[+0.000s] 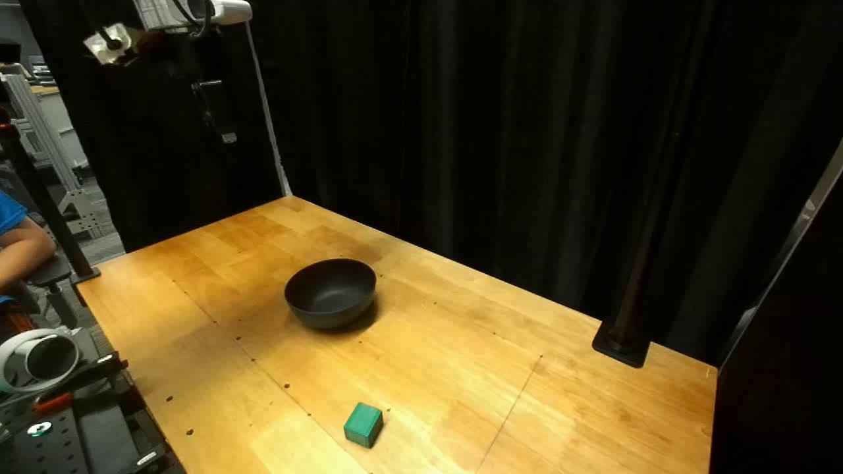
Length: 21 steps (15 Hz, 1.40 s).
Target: Put the block in the bowl
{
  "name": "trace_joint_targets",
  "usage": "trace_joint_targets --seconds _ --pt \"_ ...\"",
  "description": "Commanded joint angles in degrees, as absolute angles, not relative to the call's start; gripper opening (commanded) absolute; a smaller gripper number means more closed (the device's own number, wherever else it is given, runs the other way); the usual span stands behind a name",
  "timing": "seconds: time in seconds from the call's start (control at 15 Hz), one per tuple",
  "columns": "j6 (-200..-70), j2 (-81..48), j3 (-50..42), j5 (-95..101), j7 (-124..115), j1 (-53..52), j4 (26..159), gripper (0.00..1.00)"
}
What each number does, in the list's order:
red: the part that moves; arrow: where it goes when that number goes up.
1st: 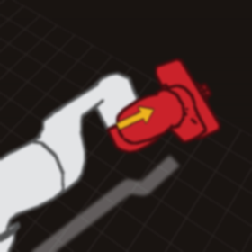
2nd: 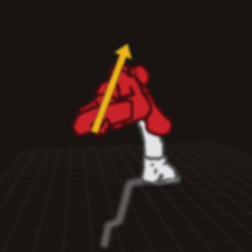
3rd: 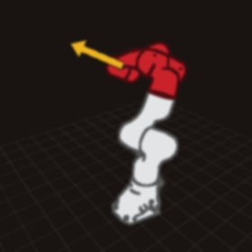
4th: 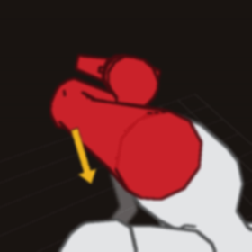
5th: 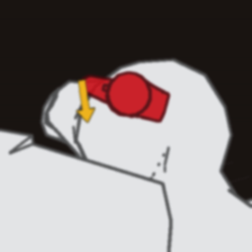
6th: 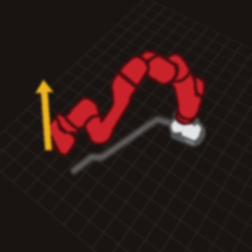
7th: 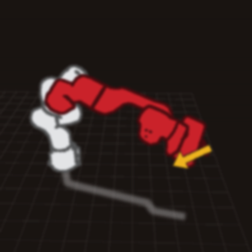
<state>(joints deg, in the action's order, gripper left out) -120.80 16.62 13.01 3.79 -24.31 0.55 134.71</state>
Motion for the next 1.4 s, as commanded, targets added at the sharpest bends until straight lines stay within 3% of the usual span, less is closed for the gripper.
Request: trace_joint_targets --seconds 0.0,0.53,0.93,1.33 --pt "-120.7 16.5 11.8 4.2 -24.6 -0.7 134.4 1.0" --pt "-125.3 10.8 10.4 7.6 -31.9 2.8 133.3 1.0" --pt "-131.4 -3.4 0.3 13.6 -41.5 8.1 131.2 1.0" --pt "-138.0 -14.6 -9.0 6.6 -41.7 9.5 130.1 1.0"
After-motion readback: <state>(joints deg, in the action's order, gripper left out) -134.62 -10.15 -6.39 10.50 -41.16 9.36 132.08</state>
